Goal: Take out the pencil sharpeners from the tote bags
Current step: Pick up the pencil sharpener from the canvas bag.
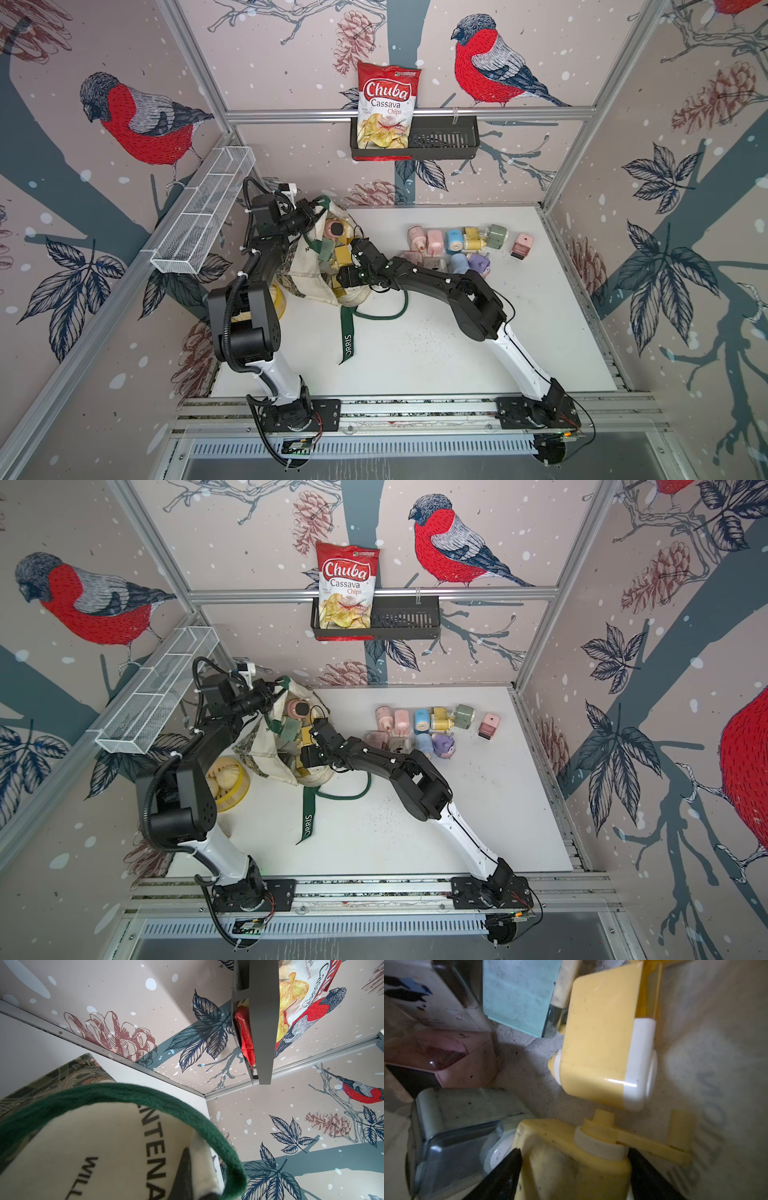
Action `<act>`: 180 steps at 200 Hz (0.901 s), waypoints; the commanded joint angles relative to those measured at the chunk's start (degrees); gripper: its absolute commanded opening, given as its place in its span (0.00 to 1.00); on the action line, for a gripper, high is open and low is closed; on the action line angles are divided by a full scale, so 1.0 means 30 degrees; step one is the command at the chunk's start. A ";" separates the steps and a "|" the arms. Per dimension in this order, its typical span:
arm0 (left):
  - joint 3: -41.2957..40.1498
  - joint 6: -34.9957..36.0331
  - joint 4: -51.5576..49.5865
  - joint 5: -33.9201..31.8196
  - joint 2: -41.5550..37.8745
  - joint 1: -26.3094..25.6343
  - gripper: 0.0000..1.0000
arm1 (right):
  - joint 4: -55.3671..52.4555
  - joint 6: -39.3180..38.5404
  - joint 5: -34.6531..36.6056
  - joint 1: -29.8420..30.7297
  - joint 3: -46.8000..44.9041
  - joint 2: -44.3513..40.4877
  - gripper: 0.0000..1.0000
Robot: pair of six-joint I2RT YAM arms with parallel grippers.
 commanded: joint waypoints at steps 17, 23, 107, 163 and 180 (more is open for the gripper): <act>0.0234 -0.0165 0.2072 0.0786 -0.0120 0.0007 0.00 | 0.0240 0.0206 -0.2692 0.0009 -0.0785 -0.1336 0.81; 0.0228 -0.0165 0.2066 0.0785 -0.0108 0.0009 0.00 | 0.0552 0.0448 -0.3160 0.0007 -0.1031 -0.1521 0.81; 0.0217 -0.0223 0.2095 0.0792 -0.0125 0.0007 0.00 | 0.3137 0.1831 -0.5280 0.0262 -0.2577 -0.1847 0.81; 0.0233 -0.0224 0.2093 0.0792 -0.0112 0.0007 0.00 | 0.4811 0.1585 -0.5022 0.0702 -0.3096 -0.1507 0.79; 0.0189 -0.0217 0.2112 0.0785 -0.0107 0.0007 0.00 | 0.4684 0.1369 -0.4447 0.0852 -0.3056 -0.1087 0.77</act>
